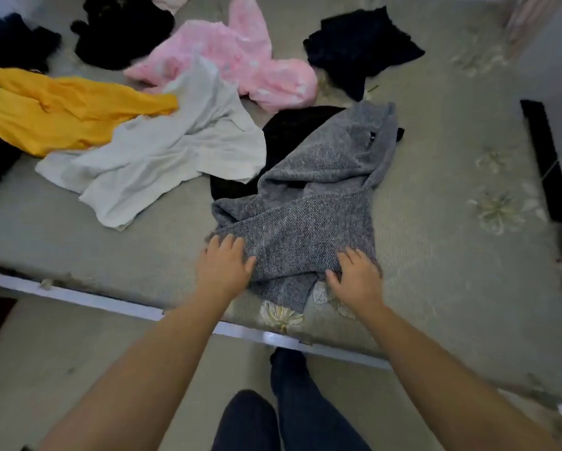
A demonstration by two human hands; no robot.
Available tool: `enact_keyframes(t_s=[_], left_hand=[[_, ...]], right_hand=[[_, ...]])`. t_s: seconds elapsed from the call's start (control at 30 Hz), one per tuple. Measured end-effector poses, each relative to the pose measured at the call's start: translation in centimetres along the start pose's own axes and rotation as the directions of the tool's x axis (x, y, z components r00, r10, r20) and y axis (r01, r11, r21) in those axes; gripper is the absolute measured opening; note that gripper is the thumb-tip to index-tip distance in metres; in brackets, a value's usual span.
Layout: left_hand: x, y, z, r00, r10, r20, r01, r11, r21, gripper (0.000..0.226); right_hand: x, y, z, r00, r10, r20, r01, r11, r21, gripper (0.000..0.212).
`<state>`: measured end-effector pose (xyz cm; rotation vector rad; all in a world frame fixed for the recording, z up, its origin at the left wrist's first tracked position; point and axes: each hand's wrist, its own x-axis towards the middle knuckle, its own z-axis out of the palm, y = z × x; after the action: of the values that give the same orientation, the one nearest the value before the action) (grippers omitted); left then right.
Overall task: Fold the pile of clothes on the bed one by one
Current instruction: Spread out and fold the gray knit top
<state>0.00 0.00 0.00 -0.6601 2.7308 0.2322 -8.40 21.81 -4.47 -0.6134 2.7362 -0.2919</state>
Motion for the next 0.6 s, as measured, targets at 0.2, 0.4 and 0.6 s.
enact_keyframes(t_s=[0.2, 0.4, 0.6], left_hand=[[8.6, 2.5, 6.5, 0.976, 0.168, 0.139, -0.170, 0.985, 0.001, 0.065], [14.3, 1.8, 8.3, 0.976, 0.217, 0.028, -0.214, 0.974, -0.072, 0.063], [17.1, 0.9, 4.0, 0.940, 0.342, 0.004, -0.329, 0.905, -0.270, 0.031]], right_hand=[[3.8, 2.0, 4.2, 0.998, 0.036, -0.044, -0.036, 0.999, 0.007, 0.059], [5.3, 2.4, 3.7, 0.964, -0.020, -0.264, 0.027, 0.999, 0.025, 0.032], [5.8, 1.7, -1.8, 0.978, 0.099, -0.186, -0.065, 0.981, 0.180, 0.018]])
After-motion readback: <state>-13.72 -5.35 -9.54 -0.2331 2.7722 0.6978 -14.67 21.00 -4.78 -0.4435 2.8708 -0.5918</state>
